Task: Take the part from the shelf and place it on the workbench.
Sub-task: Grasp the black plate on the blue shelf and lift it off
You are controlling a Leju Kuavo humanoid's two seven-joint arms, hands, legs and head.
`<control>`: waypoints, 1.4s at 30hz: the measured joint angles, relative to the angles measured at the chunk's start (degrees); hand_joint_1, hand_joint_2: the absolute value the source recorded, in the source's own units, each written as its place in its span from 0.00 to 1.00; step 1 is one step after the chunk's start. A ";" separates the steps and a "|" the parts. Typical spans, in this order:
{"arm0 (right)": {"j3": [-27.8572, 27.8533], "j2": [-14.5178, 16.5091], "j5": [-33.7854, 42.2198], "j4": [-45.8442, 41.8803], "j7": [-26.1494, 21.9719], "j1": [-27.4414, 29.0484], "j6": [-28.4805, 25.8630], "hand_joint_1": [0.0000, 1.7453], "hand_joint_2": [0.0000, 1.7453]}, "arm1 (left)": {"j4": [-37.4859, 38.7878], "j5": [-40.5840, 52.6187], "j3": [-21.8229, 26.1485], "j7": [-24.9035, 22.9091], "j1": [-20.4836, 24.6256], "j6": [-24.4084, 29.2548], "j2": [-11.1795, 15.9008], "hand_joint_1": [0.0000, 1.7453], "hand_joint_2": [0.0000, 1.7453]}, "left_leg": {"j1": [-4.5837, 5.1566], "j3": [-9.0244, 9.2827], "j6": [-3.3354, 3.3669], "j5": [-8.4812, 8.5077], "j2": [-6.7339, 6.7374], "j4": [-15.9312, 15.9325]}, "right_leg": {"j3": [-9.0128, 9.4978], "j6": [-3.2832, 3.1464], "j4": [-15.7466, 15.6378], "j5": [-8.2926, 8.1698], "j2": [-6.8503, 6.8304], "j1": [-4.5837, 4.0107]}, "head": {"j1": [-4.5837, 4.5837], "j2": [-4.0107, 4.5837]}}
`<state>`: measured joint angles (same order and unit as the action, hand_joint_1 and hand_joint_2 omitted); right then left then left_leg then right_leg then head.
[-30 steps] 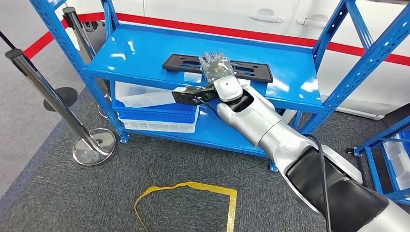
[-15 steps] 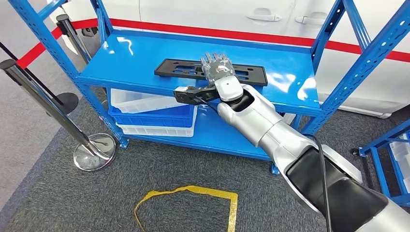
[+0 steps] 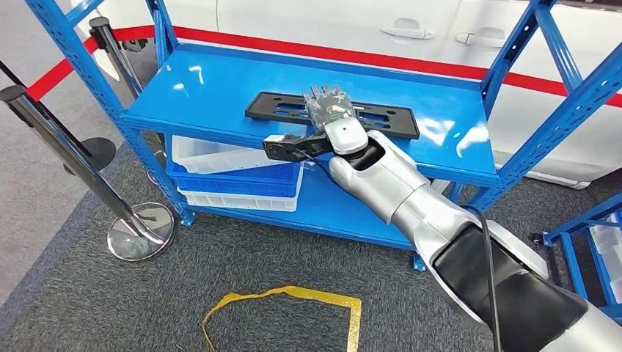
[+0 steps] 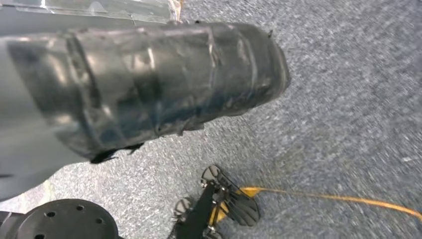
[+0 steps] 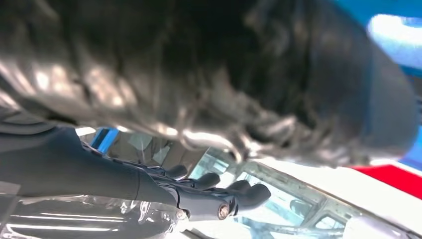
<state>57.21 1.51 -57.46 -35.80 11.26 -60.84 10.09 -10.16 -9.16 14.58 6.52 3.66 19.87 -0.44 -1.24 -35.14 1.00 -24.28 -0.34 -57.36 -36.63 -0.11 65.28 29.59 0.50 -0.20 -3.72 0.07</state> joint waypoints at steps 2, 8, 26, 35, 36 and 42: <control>-0.01 0.00 0.23 0.16 -0.11 0.16 0.40 0.00 0.00 | 0.00 -0.01 0.00 0.00 0.05 -0.04 0.00 0.00 0.00 | -0.02 0.33 0.29 -0.30 0.03 0.01 | -4.21 0.26 7.48 2.50 -0.03 0.27 | 0.01 0.00; -0.01 -0.01 0.93 0.79 -0.33 0.39 0.77 0.00 0.00 | 0.00 -0.01 0.00 0.01 0.02 -0.09 -0.03 0.00 0.00 | 0.12 2.03 -0.32 -1.95 -0.28 -0.28 | -1.25 -0.52 -3.71 -6.67 -0.08 0.27 | 0.01 0.00; -0.01 0.32 1.24 2.11 -0.57 0.55 0.85 0.00 0.00 | 0.00 0.07 0.00 -0.32 0.15 -0.04 0.27 0.00 0.00 | 0.46 -1.11 -1.67 0.51 -0.03 -0.70 | 3.00 -1.50 -6.83 -3.93 0.28 -0.20 | 0.45 0.00; -0.01 0.37 2.28 3.07 -0.84 1.01 2.21 0.00 0.00 | 0.00 0.06 0.00 -0.45 0.04 0.10 0.37 0.00 0.00 | 0.16 0.29 0.23 -0.49 -0.07 -0.25 | -6.50 0.38 9.69 1.36 0.01 0.34 | 0.19 0.00; -0.01 0.32 2.44 3.20 -0.84 1.15 2.43 0.00 0.00 | 0.00 0.04 0.00 -0.44 0.01 0.13 0.37 0.00 0.00 | 0.17 0.61 0.17 -0.73 -0.12 -0.26 | -5.93 0.23 7.56 -0.70 -0.01 0.35 | 0.18 0.00; -0.01 0.08 3.22 3.95 -0.84 1.55 3.82 0.00 0.00 | 0.00 -0.21 0.00 -0.86 0.04 0.61 0.48 0.00 0.00 | 0.45 1.37 -0.99 -1.80 -0.34 -0.28 | 0.05 -1.33 -6.57 -6.28 0.13 -0.25 | 0.25 0.00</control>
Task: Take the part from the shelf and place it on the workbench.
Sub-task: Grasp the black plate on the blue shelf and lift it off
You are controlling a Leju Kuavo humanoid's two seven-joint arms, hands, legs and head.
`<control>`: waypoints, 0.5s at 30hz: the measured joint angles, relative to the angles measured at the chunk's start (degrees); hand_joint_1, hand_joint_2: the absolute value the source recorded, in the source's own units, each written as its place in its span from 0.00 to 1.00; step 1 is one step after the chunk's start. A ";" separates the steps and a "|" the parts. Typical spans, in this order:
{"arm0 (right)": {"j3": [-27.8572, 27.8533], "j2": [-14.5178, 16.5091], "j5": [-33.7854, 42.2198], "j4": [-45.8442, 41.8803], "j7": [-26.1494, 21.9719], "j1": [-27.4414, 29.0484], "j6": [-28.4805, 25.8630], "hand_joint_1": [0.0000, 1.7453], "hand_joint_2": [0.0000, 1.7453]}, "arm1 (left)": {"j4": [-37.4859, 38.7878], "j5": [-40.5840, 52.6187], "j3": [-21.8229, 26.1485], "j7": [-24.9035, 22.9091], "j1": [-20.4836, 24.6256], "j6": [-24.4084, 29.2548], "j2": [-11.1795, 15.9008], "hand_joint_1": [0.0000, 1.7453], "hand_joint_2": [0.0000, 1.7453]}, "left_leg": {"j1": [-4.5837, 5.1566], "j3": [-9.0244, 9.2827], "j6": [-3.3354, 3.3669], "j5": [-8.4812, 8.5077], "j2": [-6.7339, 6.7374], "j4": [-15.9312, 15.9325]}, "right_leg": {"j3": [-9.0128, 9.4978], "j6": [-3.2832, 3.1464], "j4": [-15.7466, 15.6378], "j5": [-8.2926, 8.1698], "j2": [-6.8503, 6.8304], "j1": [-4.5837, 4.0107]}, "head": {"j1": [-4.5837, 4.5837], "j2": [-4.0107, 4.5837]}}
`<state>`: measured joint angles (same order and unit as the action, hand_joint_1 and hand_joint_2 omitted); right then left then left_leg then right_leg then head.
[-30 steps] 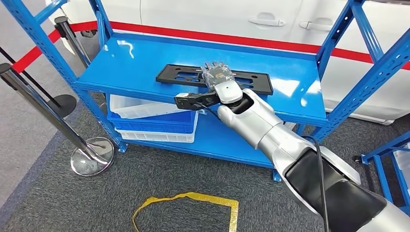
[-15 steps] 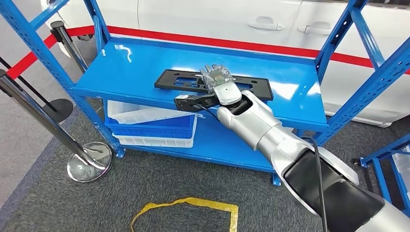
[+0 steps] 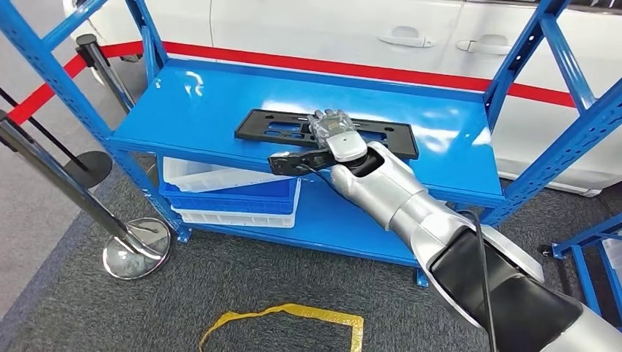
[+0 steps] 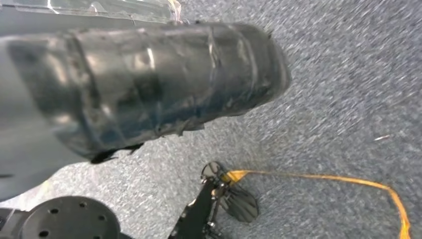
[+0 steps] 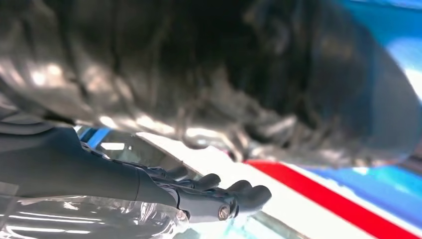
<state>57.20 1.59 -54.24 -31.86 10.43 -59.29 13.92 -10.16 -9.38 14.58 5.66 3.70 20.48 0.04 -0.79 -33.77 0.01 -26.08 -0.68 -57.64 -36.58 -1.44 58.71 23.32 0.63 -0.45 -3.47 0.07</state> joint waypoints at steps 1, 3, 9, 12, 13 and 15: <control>0.00 -0.02 0.13 0.12 0.00 0.23 0.03 0.00 0.00 | 0.00 -0.05 0.00 -0.12 -0.03 0.10 0.03 0.00 0.00 | -0.05 -0.02 -0.29 -0.17 0.02 0.07 | 0.16 -0.21 -0.13 0.02 0.01 0.14 | 0.00 0.00; 0.00 -0.05 0.38 0.32 -0.05 0.42 0.02 0.00 0.50 | 0.00 -0.10 0.00 -0.26 -0.09 0.19 0.07 0.00 0.00 | -0.11 -0.64 -0.88 -1.40 0.20 -1.71 | 0.79 -0.71 -0.63 0.11 0.02 0.43 | 0.13 0.00; 0.00 0.14 0.98 1.06 -0.46 1.63 0.01 0.00 1.00 | 0.00 0.00 0.01 -0.61 -0.11 0.41 0.38 0.00 0.00 | -0.18 -8.73 -1.39 -4.19 0.38 -14.94 | 2.13 -1.58 -0.64 1.20 0.07 0.12 | 0.32 0.00; 0.00 0.22 1.12 1.40 -0.48 1.91 -0.20 0.00 1.00 | 0.00 0.23 0.00 -0.64 -0.12 0.47 0.65 0.00 0.00 | 0.08 -4.25 -0.54 1.64 0.40 -4.17 | 2.90 -1.36 -0.27 2.13 0.15 -0.16 | 0.30 0.00; 0.00 0.22 1.13 1.47 -0.48 1.88 -0.28 0.00 1.00 | 0.00 0.27 0.00 -0.60 -0.06 0.48 0.74 0.00 0.00 | 0.25 -3.11 -0.24 2.25 0.38 -1.87 | 2.95 -1.18 -0.21 2.32 0.16 -0.21 | 0.29 0.00; 0.00 0.22 1.14 1.67 -0.48 1.94 -0.40 0.00 1.00 | 0.00 0.31 0.00 -0.51 -0.02 0.48 0.88 0.00 0.00 | 0.59 -2.27 0.20 2.10 0.30 -0.28 | 2.90 -0.71 -0.21 2.54 0.19 -0.28 | 0.28 0.00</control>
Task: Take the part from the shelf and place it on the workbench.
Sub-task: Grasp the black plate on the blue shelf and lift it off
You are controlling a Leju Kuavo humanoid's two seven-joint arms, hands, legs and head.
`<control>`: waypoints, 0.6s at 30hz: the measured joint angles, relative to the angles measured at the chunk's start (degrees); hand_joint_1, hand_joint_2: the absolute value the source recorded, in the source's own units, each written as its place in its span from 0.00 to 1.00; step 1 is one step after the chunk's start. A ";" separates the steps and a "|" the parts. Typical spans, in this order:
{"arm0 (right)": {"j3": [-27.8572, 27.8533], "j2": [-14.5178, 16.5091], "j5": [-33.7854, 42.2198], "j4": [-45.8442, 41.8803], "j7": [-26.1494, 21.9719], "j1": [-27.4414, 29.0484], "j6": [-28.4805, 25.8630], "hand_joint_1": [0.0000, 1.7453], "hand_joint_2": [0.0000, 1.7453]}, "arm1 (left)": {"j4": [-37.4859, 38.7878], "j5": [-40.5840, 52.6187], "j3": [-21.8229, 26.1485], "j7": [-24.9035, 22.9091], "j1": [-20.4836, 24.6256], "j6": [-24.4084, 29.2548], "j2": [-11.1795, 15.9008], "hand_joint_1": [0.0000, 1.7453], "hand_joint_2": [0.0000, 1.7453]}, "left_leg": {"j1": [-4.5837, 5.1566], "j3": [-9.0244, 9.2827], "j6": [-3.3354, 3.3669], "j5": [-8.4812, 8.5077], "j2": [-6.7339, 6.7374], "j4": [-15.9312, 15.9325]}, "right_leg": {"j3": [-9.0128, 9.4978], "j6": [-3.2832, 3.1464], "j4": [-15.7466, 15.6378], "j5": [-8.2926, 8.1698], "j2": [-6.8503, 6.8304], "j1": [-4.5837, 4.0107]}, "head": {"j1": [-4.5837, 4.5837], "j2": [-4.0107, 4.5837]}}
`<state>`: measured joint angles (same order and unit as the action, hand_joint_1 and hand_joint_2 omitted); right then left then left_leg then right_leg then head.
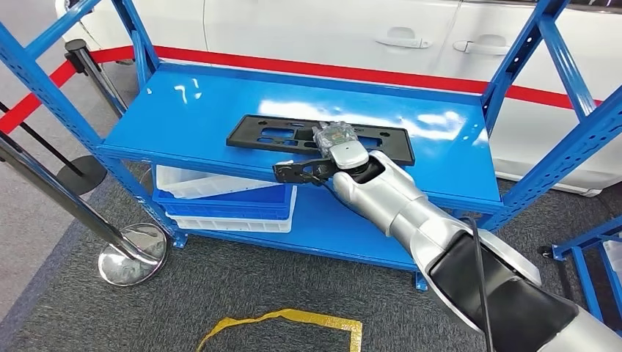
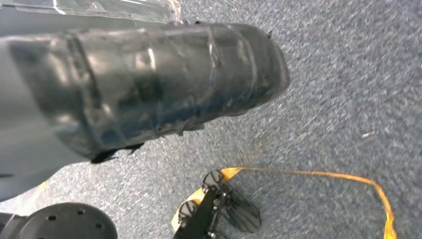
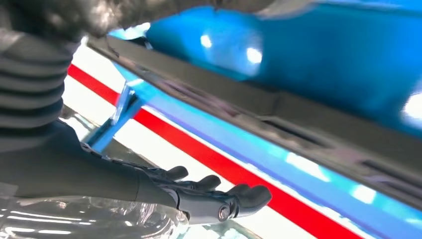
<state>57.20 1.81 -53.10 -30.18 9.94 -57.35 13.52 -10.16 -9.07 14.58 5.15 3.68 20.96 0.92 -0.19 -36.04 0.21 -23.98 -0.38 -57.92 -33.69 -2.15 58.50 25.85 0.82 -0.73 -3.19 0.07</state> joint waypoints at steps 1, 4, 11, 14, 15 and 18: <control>0.00 0.00 0.01 0.09 0.00 0.05 -0.02 0.00 1.00 | 0.00 0.00 0.00 0.07 -0.01 -0.04 0.03 0.00 0.00 | -0.15 0.13 0.21 -0.03 -0.01 0.20 | -0.02 0.28 -0.05 0.15 -0.01 0.00 | 0.00 0.00; 0.00 0.00 0.01 0.29 -0.01 -0.10 -0.02 0.00 1.00 | 0.00 -0.01 0.01 0.39 -0.06 -0.22 0.10 0.00 0.00 | -0.71 1.15 0.92 -0.07 0.07 1.19 | -1.67 1.26 3.81 2.42 -0.16 0.08 | -0.15 0.00; 0.00 0.00 0.01 0.94 -0.20 0.26 -0.35 0.00 1.00 | 0.00 0.04 0.02 0.42 -0.04 -0.20 0.11 0.00 0.00 | -1.22 2.98 0.81 -1.96 -0.11 0.76 | -6.82 2.42 8.70 -0.56 -0.41 1.48 | -0.22 0.00; 0.00 0.05 0.01 1.09 -0.20 0.08 -0.66 0.00 1.00 | 0.00 0.07 0.02 0.36 -0.01 -0.08 0.12 0.00 0.00 | -1.10 3.29 -0.10 -2.85 -0.22 0.31 | -3.39 1.91 1.26 -2.83 -0.41 1.22 | -0.08 0.00; 0.00 0.09 0.01 1.14 -0.20 0.04 -0.71 0.00 1.00 | 0.00 0.07 0.02 0.35 0.01 -0.06 0.11 0.00 0.00 | -1.07 3.25 -0.45 -2.88 -0.20 0.35 | -3.16 1.65 0.93 -2.45 -0.37 1.03 | -0.05 0.00; 0.00 0.22 0.01 1.25 -0.20 -0.06 -0.76 0.00 1.00 | 0.00 0.07 0.02 0.34 0.02 -0.04 0.11 0.00 0.00 | -1.30 3.03 -1.39 -3.78 -0.02 -0.48 | -2.47 0.70 0.08 -2.17 -0.25 1.24 | 0.04 0.00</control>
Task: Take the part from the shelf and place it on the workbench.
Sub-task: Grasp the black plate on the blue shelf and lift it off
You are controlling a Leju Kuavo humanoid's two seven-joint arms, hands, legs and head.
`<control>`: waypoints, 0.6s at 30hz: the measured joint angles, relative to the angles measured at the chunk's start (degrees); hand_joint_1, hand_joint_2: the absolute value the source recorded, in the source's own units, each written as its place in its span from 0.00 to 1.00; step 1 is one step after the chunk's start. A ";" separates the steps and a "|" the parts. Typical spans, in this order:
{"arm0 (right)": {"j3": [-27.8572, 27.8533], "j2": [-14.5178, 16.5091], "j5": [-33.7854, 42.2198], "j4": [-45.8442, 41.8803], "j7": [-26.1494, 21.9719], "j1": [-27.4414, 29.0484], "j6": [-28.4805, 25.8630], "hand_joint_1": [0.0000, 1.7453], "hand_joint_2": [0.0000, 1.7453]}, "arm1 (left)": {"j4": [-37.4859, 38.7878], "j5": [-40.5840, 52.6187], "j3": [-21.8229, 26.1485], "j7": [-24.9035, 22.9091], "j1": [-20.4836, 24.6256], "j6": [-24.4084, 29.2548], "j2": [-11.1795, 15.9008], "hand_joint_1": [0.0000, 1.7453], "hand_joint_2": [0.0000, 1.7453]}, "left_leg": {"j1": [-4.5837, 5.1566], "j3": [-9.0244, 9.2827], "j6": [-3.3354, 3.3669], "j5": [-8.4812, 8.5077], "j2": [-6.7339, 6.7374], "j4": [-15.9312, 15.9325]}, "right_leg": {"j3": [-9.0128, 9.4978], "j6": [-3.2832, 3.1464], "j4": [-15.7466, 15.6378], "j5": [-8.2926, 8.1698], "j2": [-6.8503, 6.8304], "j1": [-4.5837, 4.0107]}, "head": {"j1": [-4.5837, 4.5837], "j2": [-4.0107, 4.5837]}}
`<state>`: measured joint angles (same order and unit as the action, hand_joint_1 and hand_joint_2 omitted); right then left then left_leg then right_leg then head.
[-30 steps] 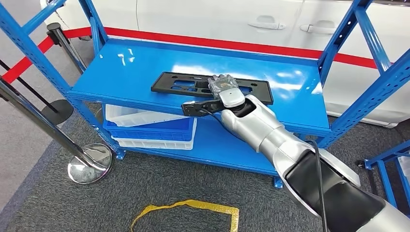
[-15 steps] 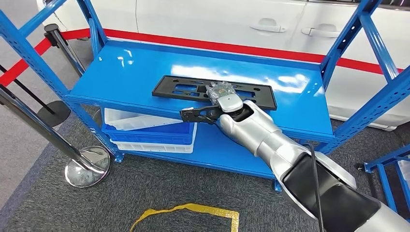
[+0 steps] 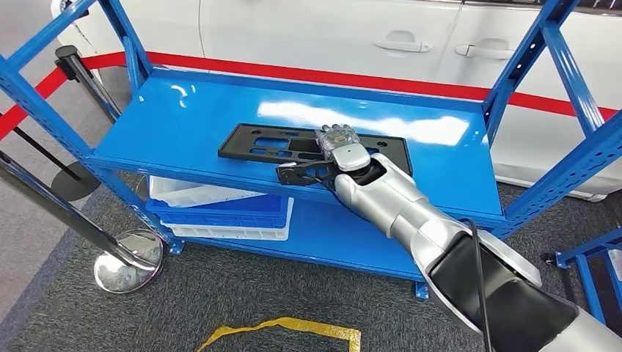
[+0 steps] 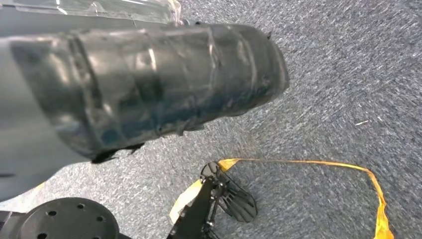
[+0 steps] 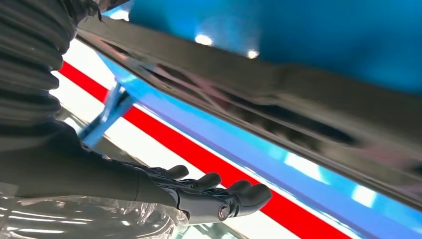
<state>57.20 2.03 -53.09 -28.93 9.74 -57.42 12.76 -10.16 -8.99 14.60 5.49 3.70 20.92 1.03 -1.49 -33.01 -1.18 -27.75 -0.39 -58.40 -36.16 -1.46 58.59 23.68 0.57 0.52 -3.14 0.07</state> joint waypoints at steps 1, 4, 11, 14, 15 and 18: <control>0.00 0.05 0.00 0.01 0.01 -0.07 -0.01 0.00 1.00 | 0.00 0.01 0.00 0.00 0.03 0.00 0.03 0.00 0.00 | -0.04 -0.90 -0.21 -1.02 0.05 -1.99 | 0.37 -0.29 -0.28 0.05 0.01 0.15 | 0.12 0.00; 0.00 0.22 -0.02 0.09 -0.01 0.01 -0.02 0.00 1.00 | 0.00 0.01 0.00 0.00 0.06 -0.01 0.15 0.00 0.00 | -0.08 -7.00 -0.57 -4.79 0.11 -12.92 | 1.06 -0.94 -0.40 0.47 0.00 -0.02 | 0.33 0.00; 0.00 0.36 -0.21 0.17 -0.02 0.07 -0.05 0.00 1.00 | 0.00 0.08 0.00 0.02 -0.07 -0.12 0.27 0.00 0.00 | 0.56 -3.18 0.72 4.34 0.15 0.14 | 2.58 -0.45 -0.11 2.04 0.21 -0.60 | 0.31 0.00; 0.00 0.39 -0.22 0.19 -0.09 0.03 -0.07 0.00 1.00 | 0.00 0.08 0.00 0.02 -0.10 -0.11 0.28 0.00 0.00 | 0.62 -2.71 1.27 3.98 0.13 1.15 | 2.52 0.36 -0.27 2.25 0.19 -0.54 | 0.31 0.00; 0.00 0.39 -0.22 0.21 -0.18 -0.01 -0.07 0.00 1.00 | 0.00 0.07 0.00 0.03 -0.13 -0.11 0.27 0.00 0.00 | 0.47 -2.43 1.53 4.04 0.15 1.46 | 2.36 0.66 0.27 2.75 0.13 -0.54 | 0.28 0.00; 0.00 0.39 -0.24 0.34 -0.65 -0.27 0.14 0.00 1.00 | 0.00 -0.25 0.01 0.19 -0.04 -0.45 0.26 0.00 0.00 | 0.21 -1.72 2.14 4.02 0.20 2.00 | -1.50 1.30 8.24 6.61 -0.05 -0.46 | 0.08 0.00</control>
<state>57.20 2.43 -53.33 -28.59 9.09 -57.69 12.90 -10.16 -9.24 14.61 5.67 3.65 20.47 1.29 -1.28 -34.73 0.95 -23.74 -0.19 -56.41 -37.66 -0.15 66.83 30.29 0.52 0.06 -3.07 0.07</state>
